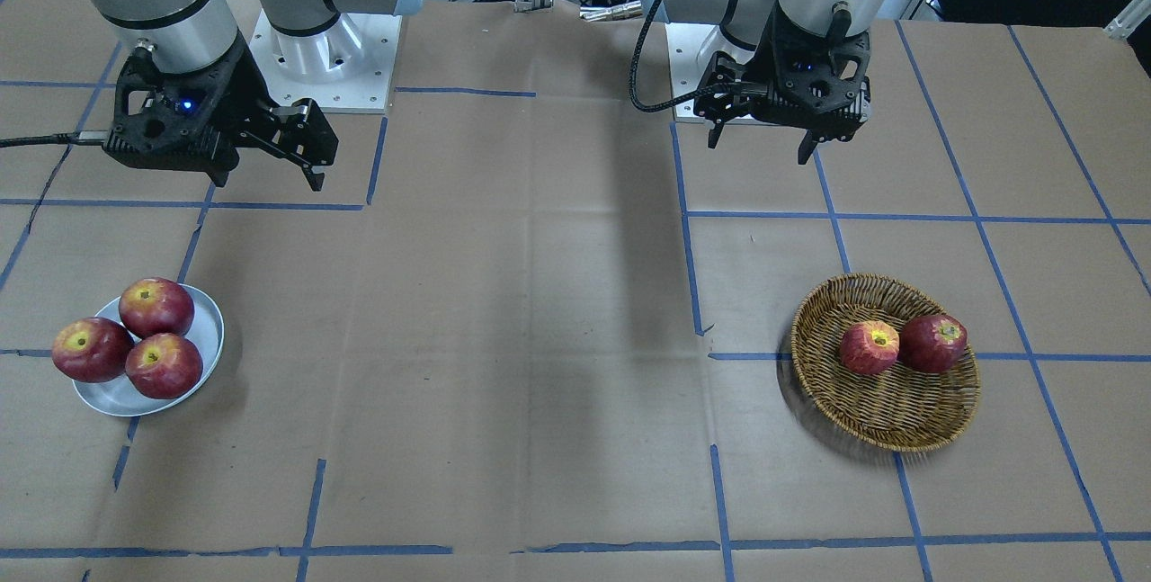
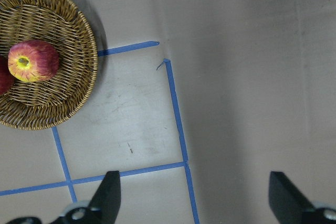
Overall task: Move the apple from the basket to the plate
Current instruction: 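Lower the left gripper into the basket over the yellow-red apple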
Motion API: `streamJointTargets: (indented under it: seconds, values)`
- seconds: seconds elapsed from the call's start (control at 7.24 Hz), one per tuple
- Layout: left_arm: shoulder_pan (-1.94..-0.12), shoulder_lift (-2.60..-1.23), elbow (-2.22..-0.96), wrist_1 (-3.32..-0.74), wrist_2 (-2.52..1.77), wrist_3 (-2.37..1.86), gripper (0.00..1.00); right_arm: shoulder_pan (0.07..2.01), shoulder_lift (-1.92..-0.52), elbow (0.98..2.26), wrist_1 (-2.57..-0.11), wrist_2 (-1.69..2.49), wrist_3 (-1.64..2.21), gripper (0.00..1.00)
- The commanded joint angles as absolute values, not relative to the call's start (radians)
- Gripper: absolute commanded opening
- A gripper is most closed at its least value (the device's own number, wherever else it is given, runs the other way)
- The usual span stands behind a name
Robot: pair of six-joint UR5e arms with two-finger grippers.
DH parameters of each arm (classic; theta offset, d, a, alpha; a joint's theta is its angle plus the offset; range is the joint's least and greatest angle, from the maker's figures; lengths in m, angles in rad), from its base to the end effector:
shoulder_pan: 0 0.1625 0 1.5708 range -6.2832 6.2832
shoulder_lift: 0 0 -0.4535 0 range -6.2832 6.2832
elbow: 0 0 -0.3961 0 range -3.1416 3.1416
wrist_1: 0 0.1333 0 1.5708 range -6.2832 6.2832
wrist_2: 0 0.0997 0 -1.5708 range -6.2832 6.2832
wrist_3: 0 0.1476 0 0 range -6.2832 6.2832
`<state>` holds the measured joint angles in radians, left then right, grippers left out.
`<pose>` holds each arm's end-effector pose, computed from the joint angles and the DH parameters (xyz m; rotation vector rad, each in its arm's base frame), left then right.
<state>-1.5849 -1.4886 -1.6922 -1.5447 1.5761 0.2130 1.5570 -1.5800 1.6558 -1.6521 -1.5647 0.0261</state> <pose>-0.1389 -0.4544 0.4500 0.3556 3.1173 0.0213 0.1274 -0.4931 0.4389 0.0625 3.1348 -0.0086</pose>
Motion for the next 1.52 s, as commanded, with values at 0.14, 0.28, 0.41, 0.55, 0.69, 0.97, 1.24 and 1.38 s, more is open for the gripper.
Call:
streamJointTargets:
  seconds: [0.14, 0.28, 0.41, 0.55, 0.69, 0.97, 1.24, 1.38]
  values:
    - [-1.499, -1.512, -1.747, -1.537, 1.608, 0.337, 0.99, 1.559, -1.58, 1.655, -1.651, -1.565, 0.028, 1.0]
    - [-1.418, -1.519, -1.803, -1.413, 1.606, 0.477, 0.99, 1.559, -1.582, 1.657, -1.651, -1.566, 0.028, 1.0]
    - [-1.341, -1.54, -1.877, -1.252, 1.6, 0.643, 0.99, 1.557, -1.582, 1.657, -1.651, -1.566, 0.028, 1.0]
    - [-1.303, -1.569, -1.926, -1.176, 1.6, 0.659, 0.99, 1.559, -1.582, 1.654, -1.652, -1.566, 0.028, 1.0]
    - [-1.273, -1.618, -1.928, -1.145, 1.604, 0.661, 0.99, 1.56, -1.582, 1.652, -1.651, -1.566, 0.029, 1.0]
    - [-1.229, -1.721, -1.916, -1.071, 1.609, 0.661, 0.99, 1.562, -1.582, 1.651, -1.652, -1.565, 0.029, 1.0]
    - [-1.227, -1.785, -1.919, -1.034, 1.598, 0.663, 0.99, 1.562, -1.58, 1.649, -1.652, -1.565, 0.031, 1.0]
    - [-1.227, -1.813, -1.917, -0.985, 1.609, 0.688, 0.99, 1.562, -1.58, 1.651, -1.652, -1.565, 0.031, 1.0]
